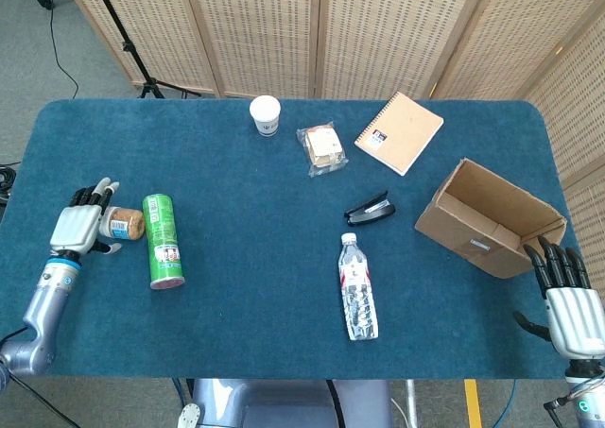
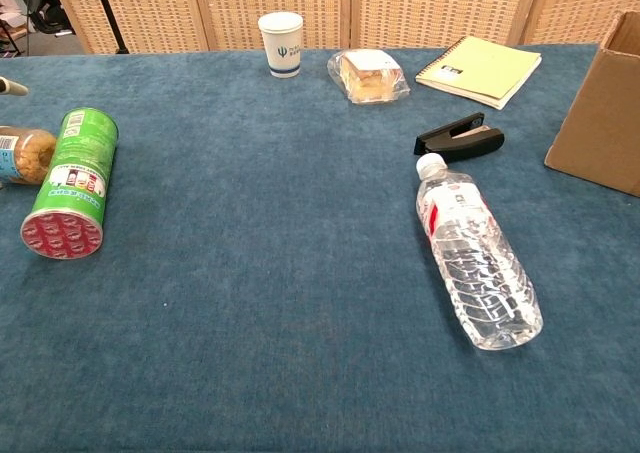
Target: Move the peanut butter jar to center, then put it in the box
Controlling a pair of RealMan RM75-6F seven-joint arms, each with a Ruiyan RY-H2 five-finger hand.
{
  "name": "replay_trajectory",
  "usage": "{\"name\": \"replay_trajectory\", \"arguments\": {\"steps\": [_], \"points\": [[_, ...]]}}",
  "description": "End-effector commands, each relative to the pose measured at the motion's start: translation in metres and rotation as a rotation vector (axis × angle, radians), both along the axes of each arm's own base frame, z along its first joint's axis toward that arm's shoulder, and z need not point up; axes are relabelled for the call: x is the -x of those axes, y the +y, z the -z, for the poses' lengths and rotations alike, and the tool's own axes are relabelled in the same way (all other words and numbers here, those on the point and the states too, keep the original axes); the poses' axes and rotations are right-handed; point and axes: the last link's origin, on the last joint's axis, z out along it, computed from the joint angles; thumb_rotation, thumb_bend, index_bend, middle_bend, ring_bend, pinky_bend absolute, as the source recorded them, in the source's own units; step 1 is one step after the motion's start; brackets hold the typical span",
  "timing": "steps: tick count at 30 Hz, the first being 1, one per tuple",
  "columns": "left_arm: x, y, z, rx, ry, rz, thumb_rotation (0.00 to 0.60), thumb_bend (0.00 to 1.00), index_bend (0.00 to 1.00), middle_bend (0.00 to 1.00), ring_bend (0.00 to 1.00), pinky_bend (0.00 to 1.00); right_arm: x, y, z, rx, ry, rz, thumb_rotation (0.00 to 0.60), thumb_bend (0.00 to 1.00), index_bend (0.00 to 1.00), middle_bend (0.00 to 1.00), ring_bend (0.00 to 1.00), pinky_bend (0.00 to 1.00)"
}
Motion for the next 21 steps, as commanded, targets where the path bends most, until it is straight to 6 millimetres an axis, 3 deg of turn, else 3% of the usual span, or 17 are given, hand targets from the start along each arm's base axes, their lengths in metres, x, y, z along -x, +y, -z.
{"name": "replay_trajectory", "arguments": {"steps": [1,4,10,16,21], "points": [[-0.001,0.005,0.005,-0.004,-0.012,-0.011,0.6,0.0,0.12,0.12,0.1,0.2,0.001,0.0,0.0,-0.003,-0.003,0.004,0.6,0.0,0.0,0.0,0.0,0.0],[-0.001,0.007,0.008,-0.014,-0.003,0.005,0.6,0.0,0.37,0.34,0.27,0.36,0.001,-0.001,0.0,-0.007,-0.01,0.007,0.6,0.0,0.0,0.0,0.0,0.0],[-0.002,0.01,0.014,-0.005,0.008,0.025,0.6,0.04,0.63,0.52,0.43,0.49,0.001,-0.001,0.002,-0.019,-0.012,0.008,0.6,0.0,0.0,0.0,0.0,0.0],[-0.003,0.003,-0.015,-0.09,-0.027,0.079,0.6,0.11,0.69,0.57,0.47,0.51,0.0,0.0,0.002,-0.028,-0.02,0.01,0.6,0.0,0.0,0.0,0.0,0.0],[-0.019,-0.017,-0.067,-0.211,-0.123,0.21,0.6,0.1,0.69,0.58,0.47,0.51,0.0,0.001,0.004,-0.042,-0.022,0.016,0.6,0.0,0.0,0.0,0.0,0.0]]}}
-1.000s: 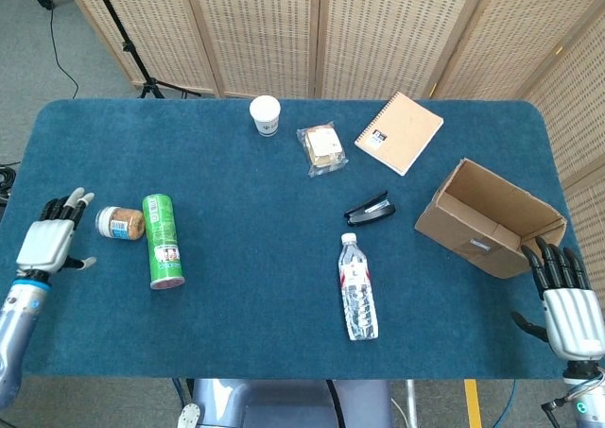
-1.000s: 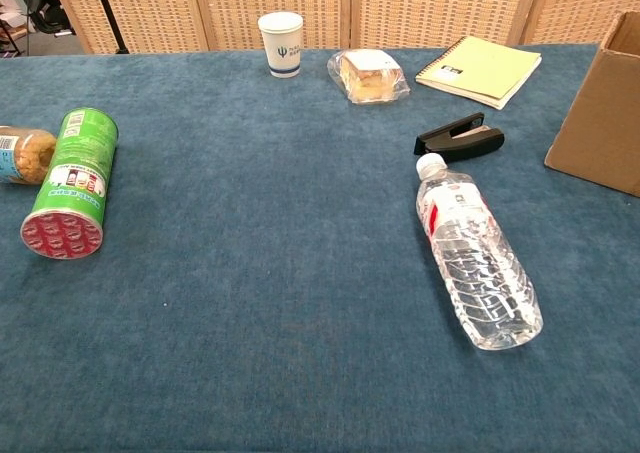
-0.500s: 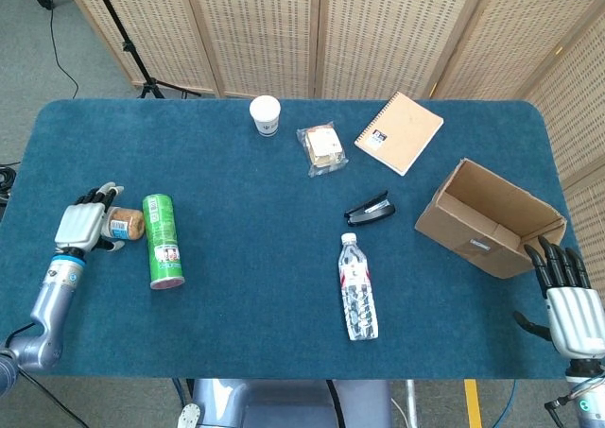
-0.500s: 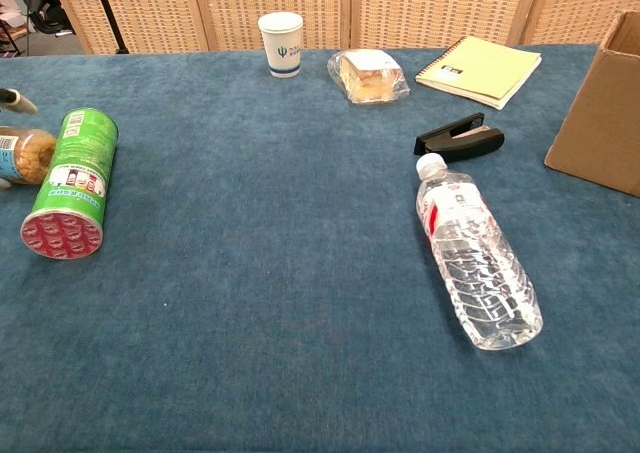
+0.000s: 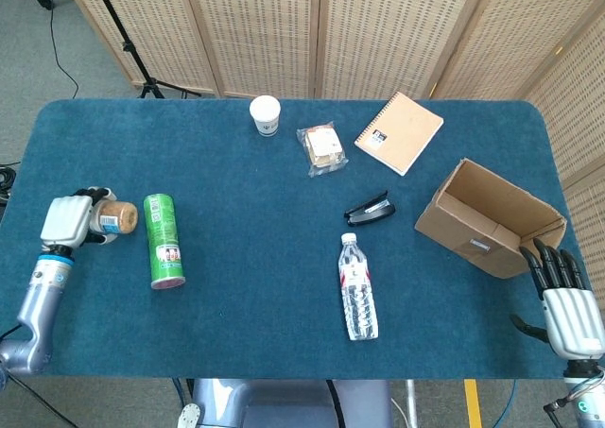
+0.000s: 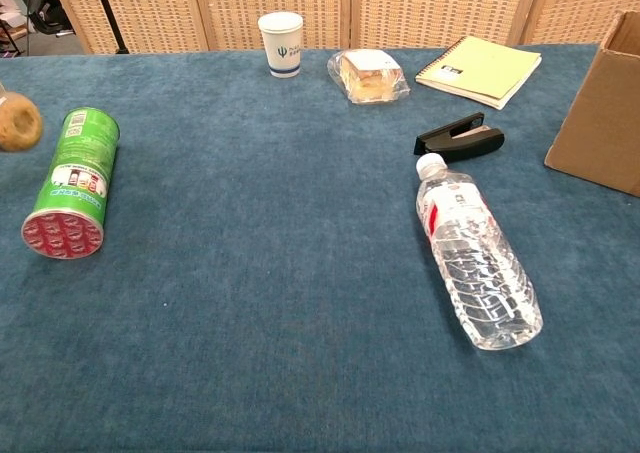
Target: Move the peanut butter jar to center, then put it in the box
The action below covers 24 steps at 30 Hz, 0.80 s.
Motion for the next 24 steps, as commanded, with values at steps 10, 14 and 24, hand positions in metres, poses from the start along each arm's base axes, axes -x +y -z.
{"name": "replay_trajectory", "arguments": {"steps": [10,14,24], "points": [[-0.116,-0.028,-0.029,0.047,-0.018,0.465,0.6,0.07,0.7,0.58,0.47,0.51,-0.002,0.002,-0.005,0.046,0.003,-0.004,0.6,0.0,0.0,0.0,0.0,0.0],[-0.163,-0.022,0.027,0.21,0.037,0.563,0.6,0.06,0.7,0.58,0.47,0.51,-0.002,0.002,-0.011,0.075,-0.008,-0.006,0.6,0.0,0.0,0.0,0.0,0.0],[-0.232,-0.029,0.145,0.422,0.164,0.711,0.6,0.05,0.7,0.58,0.47,0.51,0.0,0.001,-0.013,0.082,-0.016,0.006,0.6,0.0,0.0,0.0,0.0,0.0]]}}
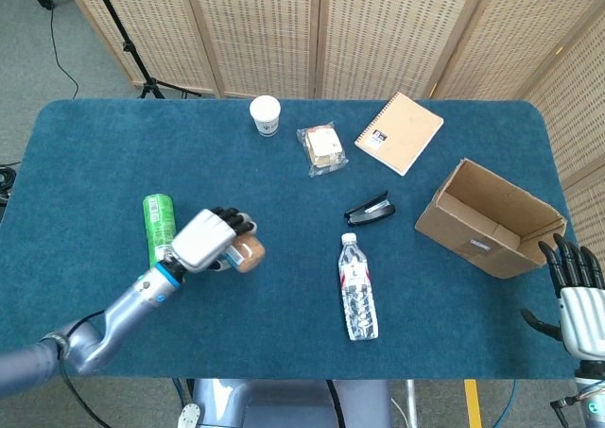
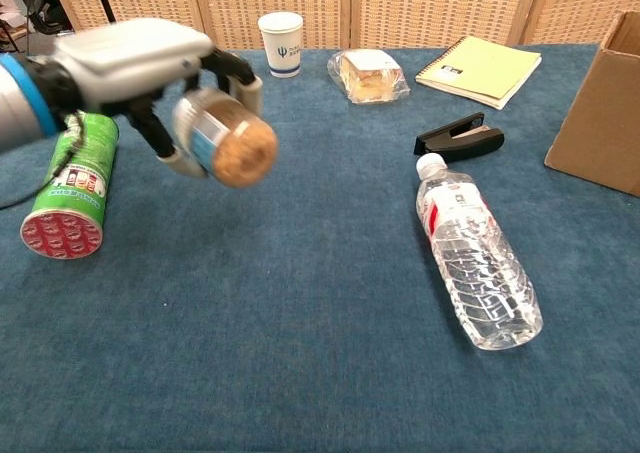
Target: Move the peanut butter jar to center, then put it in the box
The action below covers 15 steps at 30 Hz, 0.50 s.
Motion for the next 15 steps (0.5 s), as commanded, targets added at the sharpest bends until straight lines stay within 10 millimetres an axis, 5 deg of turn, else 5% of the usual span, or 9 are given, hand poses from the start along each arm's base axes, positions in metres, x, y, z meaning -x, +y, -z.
{"name": "replay_trajectory", "arguments": {"steps": [1,15], "points": [[-0.032,-0.007,0.05,0.081,0.068,0.072,0.6,0.05,0.7,0.58,0.47,0.51,0.0,0.0,0.001,0.002,0.0,0.0,0.6,0.0,0.0,0.0,0.0,0.0],[-0.072,-0.038,0.102,0.177,0.103,0.075,0.6,0.04,0.69,0.56,0.46,0.51,0.002,0.0,0.0,-0.002,-0.001,0.01,0.6,0.0,0.0,0.0,0.0,0.0]]}}
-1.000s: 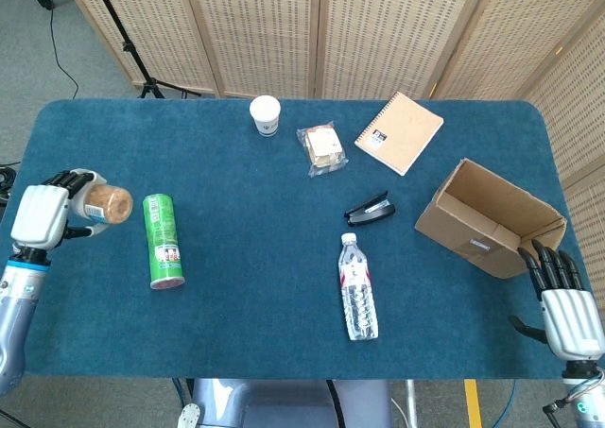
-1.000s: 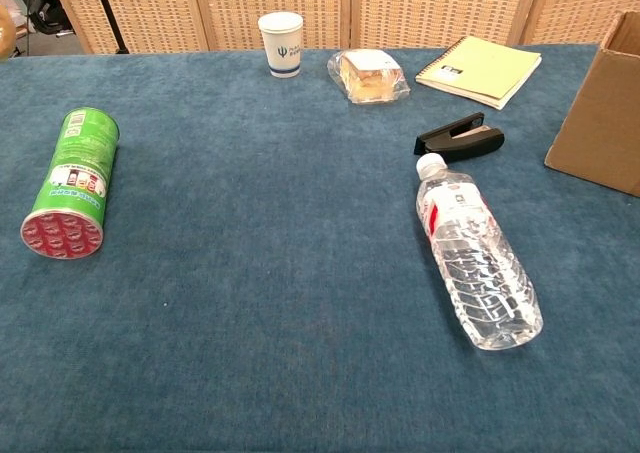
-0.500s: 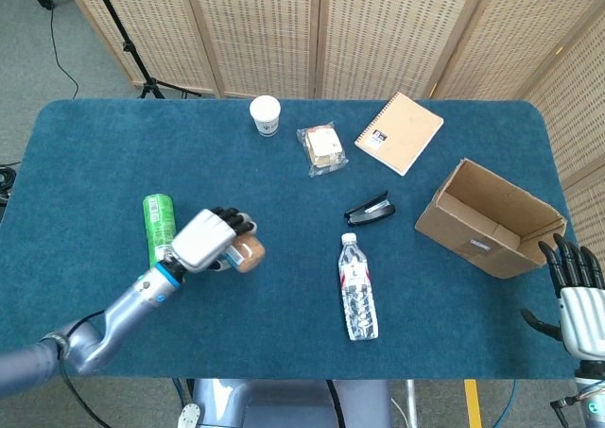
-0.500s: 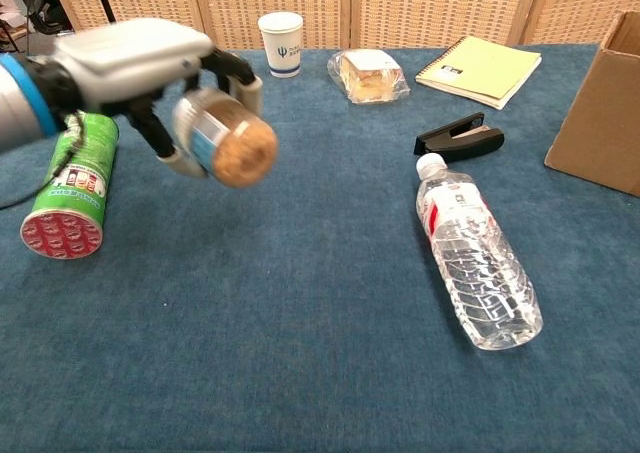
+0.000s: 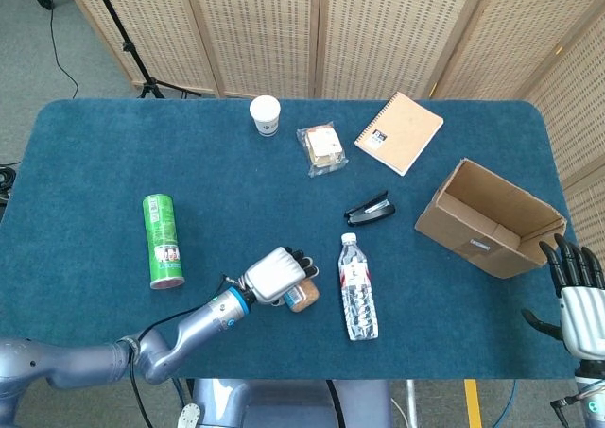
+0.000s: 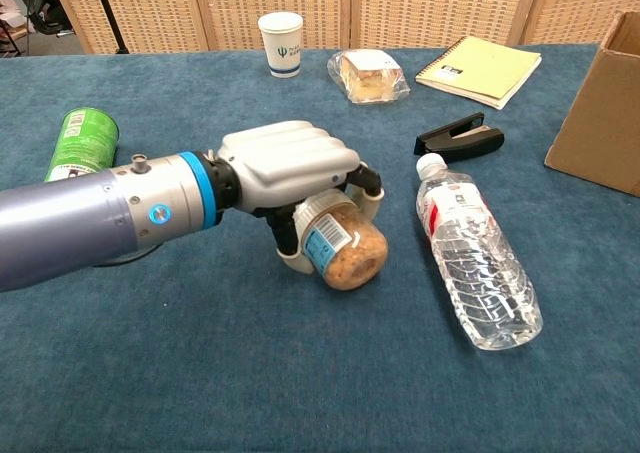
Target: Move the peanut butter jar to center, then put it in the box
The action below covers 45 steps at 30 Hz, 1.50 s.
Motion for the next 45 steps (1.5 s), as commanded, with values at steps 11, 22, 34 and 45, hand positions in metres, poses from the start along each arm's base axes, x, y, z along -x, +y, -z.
{"name": "replay_trajectory", "arguments": {"steps": [11,22,34,45], "points": [[-0.006,-0.008,-0.02,0.003,-0.062,-0.037,0.6,0.0,0.0,0.0,0.0,0.13,0.0,0.0,0.0,-0.007,-0.003,0.004,0.6,0.0,0.0,0.0,0.0,0.0],[0.041,0.004,-0.112,-0.243,-0.166,-0.08,0.6,0.0,0.0,0.0,0.0,0.1,-0.002,0.003,-0.001,-0.012,0.003,-0.018,0.6,0.0,0.0,0.0,0.0,0.0],[0.214,-0.052,-0.269,-0.621,-0.159,-0.589,0.6,0.0,0.0,0.0,0.0,0.09,-0.028,-0.002,0.004,-0.15,0.034,-0.341,0.6,0.0,0.0,0.0,0.0,0.0],[0.271,-0.101,-0.299,-0.684,-0.223,-0.857,0.6,0.0,0.0,0.0,0.0,0.03,-0.093,-0.034,0.045,-0.407,0.158,-0.542,0.6,0.0,0.0,0.0,0.0,0.0]]}}
